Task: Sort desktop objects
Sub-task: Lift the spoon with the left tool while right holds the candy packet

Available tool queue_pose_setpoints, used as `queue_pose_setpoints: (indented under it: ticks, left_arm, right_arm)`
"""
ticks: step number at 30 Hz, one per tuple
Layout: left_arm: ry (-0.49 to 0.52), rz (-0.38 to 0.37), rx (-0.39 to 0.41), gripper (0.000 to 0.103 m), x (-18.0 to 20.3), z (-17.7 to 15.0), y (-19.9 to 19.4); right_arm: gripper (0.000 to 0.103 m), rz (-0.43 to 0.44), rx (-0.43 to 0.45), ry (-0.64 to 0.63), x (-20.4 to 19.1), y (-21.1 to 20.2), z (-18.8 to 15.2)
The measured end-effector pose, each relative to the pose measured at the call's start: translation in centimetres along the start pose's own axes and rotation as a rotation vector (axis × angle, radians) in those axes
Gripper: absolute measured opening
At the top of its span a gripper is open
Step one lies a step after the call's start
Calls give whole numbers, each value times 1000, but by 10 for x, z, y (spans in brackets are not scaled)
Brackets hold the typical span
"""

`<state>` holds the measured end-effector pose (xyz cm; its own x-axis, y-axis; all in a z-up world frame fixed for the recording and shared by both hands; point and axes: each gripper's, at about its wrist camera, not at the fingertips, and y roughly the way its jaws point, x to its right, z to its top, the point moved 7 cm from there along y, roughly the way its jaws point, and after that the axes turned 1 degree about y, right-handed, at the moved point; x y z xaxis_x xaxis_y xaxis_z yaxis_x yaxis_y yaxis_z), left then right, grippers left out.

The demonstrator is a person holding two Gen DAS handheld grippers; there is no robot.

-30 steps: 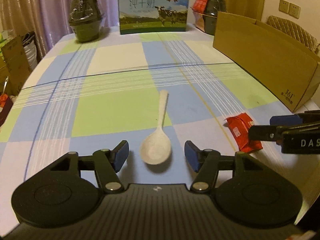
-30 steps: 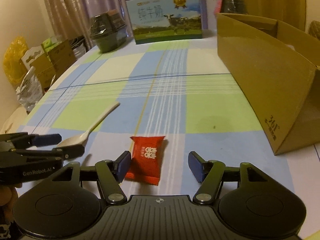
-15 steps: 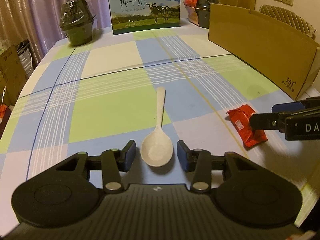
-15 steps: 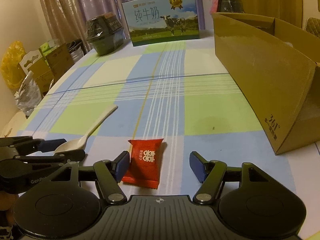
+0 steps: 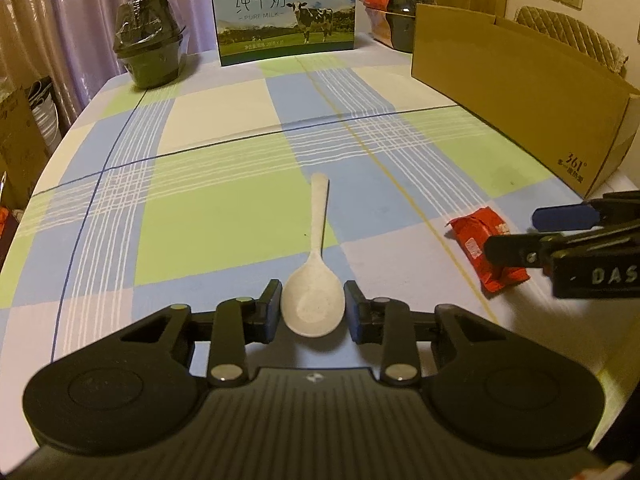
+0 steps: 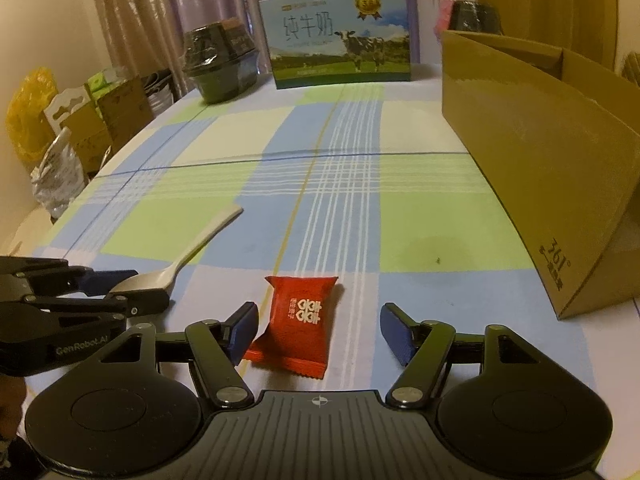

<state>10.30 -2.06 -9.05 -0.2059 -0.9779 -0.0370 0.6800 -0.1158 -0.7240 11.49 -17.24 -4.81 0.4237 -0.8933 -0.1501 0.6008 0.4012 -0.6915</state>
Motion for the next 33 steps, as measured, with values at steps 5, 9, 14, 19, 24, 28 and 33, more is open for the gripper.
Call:
queue_pose_setpoints:
  ticks: [5, 9, 14, 19, 24, 28, 33]
  left_arm:
    - [-26, -21, 8, 27, 2, 0, -5]
    - [-45, -24, 10, 27, 1, 1, -4]
    - [-58, -27, 6, 27, -1, 0, -3]
    - [-63, -28, 4, 27, -1, -1, -3]
    - [-59, -35, 5, 27, 1, 0, -2]
    - [-48, -39, 6, 27, 5, 0, -3]
    - [-36, -42, 10, 27, 10, -1, -6]
  right_arm:
    - [65, -2, 4, -57, -9, 8, -4]
    - [65, -6, 10, -95, -19, 15, -8]
    - [65, -16, 18, -172, -31, 22, -14]
    - [62, -18, 23, -151, -30, 27, -12]
    - [38, -32, 30, -155, -31, 24, -10]
    - [25, -35, 26, -151, -32, 22, -10]
    - [23, -28, 30, -134, -31, 17, -8]
